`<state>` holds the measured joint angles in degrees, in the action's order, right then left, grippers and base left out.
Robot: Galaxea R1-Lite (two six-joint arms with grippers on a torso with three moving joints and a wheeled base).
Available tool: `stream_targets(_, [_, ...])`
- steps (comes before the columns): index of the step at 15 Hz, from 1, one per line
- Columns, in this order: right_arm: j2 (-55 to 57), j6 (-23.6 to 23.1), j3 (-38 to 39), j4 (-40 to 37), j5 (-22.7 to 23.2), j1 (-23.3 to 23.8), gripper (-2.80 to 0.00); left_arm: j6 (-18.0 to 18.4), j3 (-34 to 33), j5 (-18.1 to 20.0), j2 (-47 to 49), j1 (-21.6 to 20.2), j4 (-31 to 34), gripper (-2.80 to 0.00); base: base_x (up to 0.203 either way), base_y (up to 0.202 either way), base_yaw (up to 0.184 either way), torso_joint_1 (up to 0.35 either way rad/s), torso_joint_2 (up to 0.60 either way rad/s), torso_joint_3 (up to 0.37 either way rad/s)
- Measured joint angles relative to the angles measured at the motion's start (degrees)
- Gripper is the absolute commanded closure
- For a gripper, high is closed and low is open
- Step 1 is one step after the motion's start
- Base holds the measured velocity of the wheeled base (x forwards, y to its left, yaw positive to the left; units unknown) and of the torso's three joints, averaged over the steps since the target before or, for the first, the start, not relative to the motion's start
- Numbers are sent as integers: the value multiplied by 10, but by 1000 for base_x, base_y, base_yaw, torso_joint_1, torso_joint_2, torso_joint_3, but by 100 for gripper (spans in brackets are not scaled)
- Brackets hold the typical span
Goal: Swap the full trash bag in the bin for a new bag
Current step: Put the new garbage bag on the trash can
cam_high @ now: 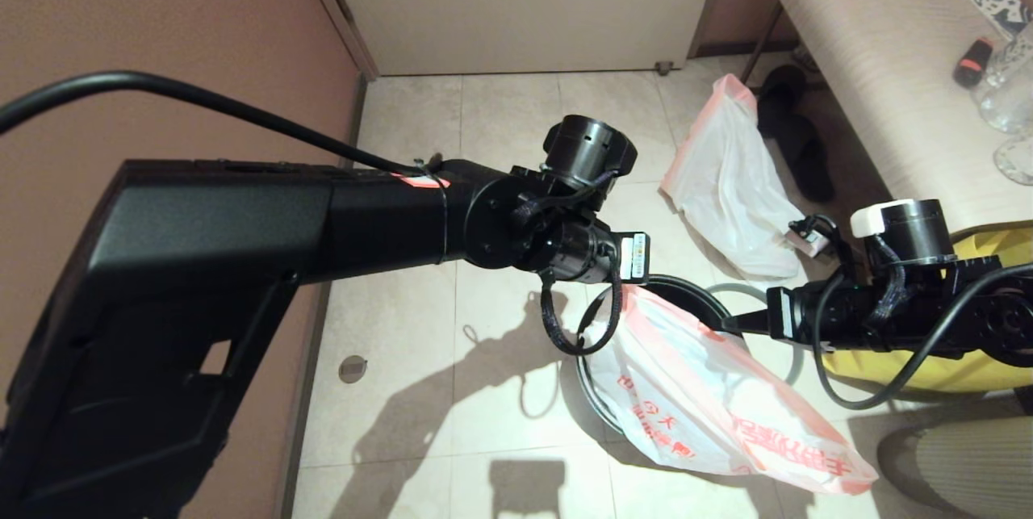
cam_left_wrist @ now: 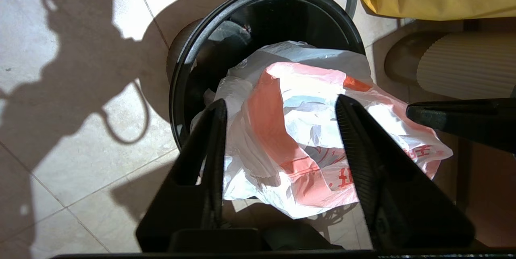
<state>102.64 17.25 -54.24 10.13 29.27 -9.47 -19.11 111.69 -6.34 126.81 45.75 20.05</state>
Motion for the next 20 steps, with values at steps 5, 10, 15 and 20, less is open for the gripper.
stream_targets(5, [4, 0, 0, 0, 0, -3, 0, 20, 0, -4, 16, -4, 47, -280, 0, 0, 0, 0, 0, 0])
stream_targets(10, [7, 1, -1, 0, 0, -4, 0, 84, -6, -4, 23, -12, 86, -280, 0, 0, 0, 0, 0, 0])
stream_targets(15, [8, 1, -1, 0, 0, -4, 0, 85, -78, -4, -17, -21, 164, -280, 0, 0, 0, 0, 0, 0])
stream_targets(20, [9, 0, -1, 0, -1, -4, 0, 83, -100, -4, 1, -45, 128, -280, 0, 0, 0, 0, 0, 0])
